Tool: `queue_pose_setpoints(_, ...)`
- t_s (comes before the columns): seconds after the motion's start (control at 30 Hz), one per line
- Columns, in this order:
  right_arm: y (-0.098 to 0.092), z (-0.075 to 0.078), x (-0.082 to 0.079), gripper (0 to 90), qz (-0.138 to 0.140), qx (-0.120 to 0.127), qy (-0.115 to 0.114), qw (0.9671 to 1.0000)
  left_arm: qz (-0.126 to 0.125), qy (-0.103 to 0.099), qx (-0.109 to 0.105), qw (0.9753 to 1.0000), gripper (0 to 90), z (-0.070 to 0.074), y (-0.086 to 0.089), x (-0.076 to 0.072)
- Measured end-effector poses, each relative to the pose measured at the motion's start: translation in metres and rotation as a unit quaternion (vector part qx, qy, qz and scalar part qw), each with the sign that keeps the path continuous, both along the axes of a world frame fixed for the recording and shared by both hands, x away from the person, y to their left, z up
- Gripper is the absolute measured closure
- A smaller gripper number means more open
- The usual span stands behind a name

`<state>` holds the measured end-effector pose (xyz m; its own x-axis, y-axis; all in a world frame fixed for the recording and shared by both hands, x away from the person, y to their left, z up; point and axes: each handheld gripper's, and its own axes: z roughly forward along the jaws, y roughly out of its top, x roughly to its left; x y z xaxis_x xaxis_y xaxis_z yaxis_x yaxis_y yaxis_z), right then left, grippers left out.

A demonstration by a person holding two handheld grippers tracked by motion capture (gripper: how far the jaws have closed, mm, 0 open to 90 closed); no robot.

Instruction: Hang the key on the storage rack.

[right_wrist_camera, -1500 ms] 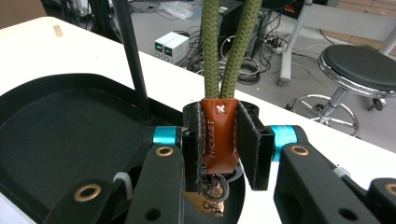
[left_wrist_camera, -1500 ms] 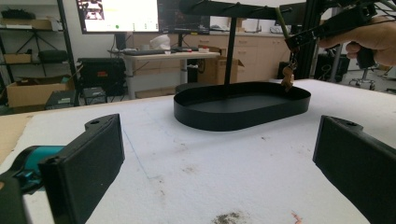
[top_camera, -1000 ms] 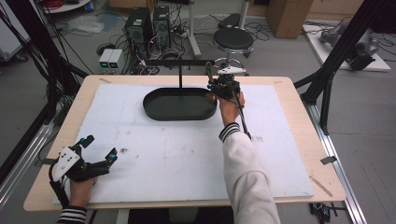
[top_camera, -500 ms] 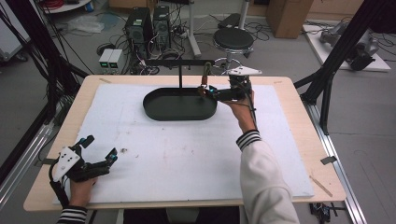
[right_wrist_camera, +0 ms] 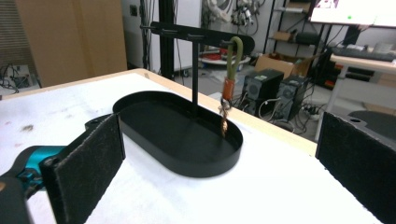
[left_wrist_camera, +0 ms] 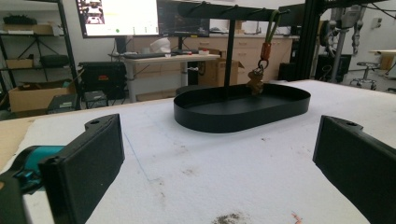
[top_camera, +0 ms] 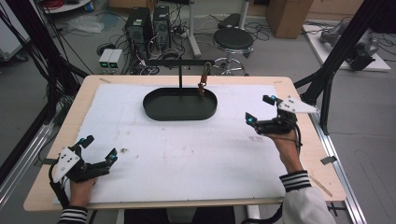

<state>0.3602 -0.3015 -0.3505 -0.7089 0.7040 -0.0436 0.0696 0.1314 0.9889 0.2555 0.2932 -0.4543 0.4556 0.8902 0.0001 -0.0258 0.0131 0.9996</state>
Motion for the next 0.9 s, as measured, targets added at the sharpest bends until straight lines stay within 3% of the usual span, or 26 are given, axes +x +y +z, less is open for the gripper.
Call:
queue_pose_setpoints(0.27, -0.027, -0.048, -0.034, 0.3, -0.015, 0.022, -0.020, 0.9994, 0.000, 0.001, 0.001, 1.0000, 2.4, 0.000, 0.000, 0.000)
queue_pose_setpoints(0.47, -0.031, -0.078, -0.048, 0.3, -0.037, 0.047, -0.027, 0.9978, 0.000, 0.000, 0.000, 1.0000, 2.4, 0.000, 0.000, 0.000)
queue_pose_setpoints(0.6, -0.030, -0.094, -0.055, 0.3, -0.067, 0.059, -0.036, 0.9953, 0.000, -0.001, 0.000, 1.0000, 2.4, 0.000, 0.000, 0.000)
queue_pose_setpoints(0.67, -0.030, -0.102, -0.055, 0.4, -0.072, 0.055, -0.033, 0.9953, 0.000, 0.000, 0.000, 1.0000, 2.4, 0.000, 0.000, 0.000)
queue_pose_setpoints(0.9, -0.028, -0.103, -0.057, 0.4, -0.084, 0.050, -0.036, 0.9946, 0.000, 0.001, 0.001, 1.0000, 2.4, 0.000, 0.000, 0.000)
